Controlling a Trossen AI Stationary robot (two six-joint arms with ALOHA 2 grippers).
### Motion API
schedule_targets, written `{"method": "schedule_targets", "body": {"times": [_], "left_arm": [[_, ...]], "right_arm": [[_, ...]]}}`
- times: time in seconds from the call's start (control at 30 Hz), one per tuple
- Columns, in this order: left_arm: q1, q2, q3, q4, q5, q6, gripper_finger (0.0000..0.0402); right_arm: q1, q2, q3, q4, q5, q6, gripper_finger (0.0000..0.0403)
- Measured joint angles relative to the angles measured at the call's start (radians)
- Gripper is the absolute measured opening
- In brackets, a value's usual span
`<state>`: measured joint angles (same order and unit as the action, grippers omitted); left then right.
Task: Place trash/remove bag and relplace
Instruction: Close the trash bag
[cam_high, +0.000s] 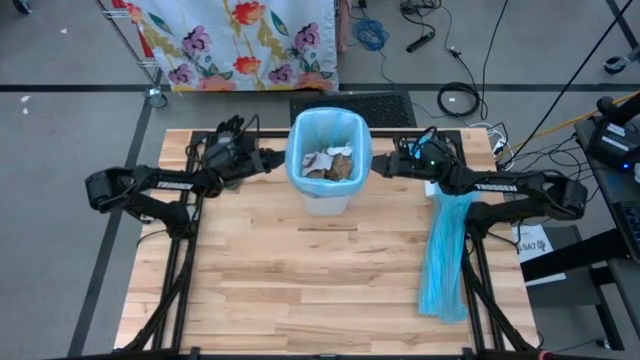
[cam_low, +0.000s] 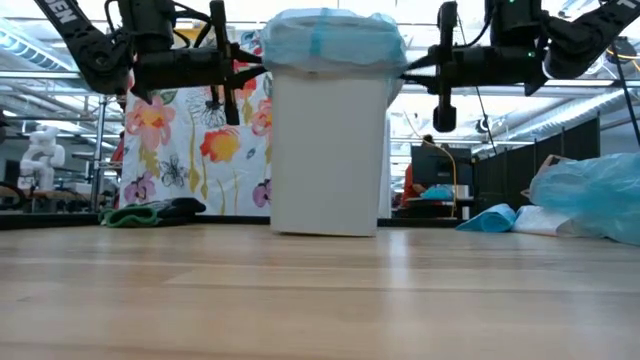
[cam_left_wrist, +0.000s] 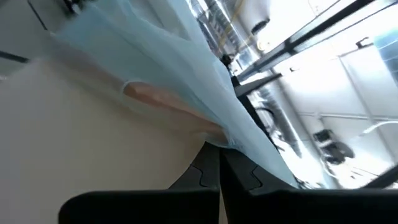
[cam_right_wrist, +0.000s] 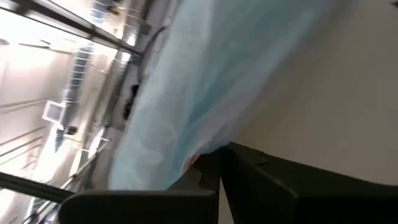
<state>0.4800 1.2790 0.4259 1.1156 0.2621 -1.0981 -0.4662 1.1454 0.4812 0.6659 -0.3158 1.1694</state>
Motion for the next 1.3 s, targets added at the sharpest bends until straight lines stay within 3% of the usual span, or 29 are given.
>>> {"method": "schedule_targets", "body": {"times": [0.27, 0.4, 0.53, 0.83, 1.3], "left_arm": [[-0.031, -0.001, 0.0, 0.002, 0.037, -0.022, 0.0], [-0.031, -0.001, 0.0, -0.008, 0.04, -0.022, 0.0], [-0.031, -0.001, 0.0, -0.01, 0.049, -0.022, 0.0], [-0.031, -0.001, 0.001, -0.088, 0.071, -0.021, 0.0], [-0.031, -0.001, 0.001, -0.113, 0.072, -0.014, 0.0]], "right_arm": [[0.01, -0.076, 0.0, -0.158, 0.019, -0.038, 0.0], [0.003, -0.137, 0.0, -0.347, 0.11, -0.074, 0.0], [-0.004, -0.18, 0.0, -0.494, 0.133, -0.092, 0.0], [-0.016, -0.227, 0.0, -0.472, 0.127, -0.18, 0.0006], [-0.044, -0.284, 0.0, -0.503, 0.103, -0.192, 0.0067]]}}
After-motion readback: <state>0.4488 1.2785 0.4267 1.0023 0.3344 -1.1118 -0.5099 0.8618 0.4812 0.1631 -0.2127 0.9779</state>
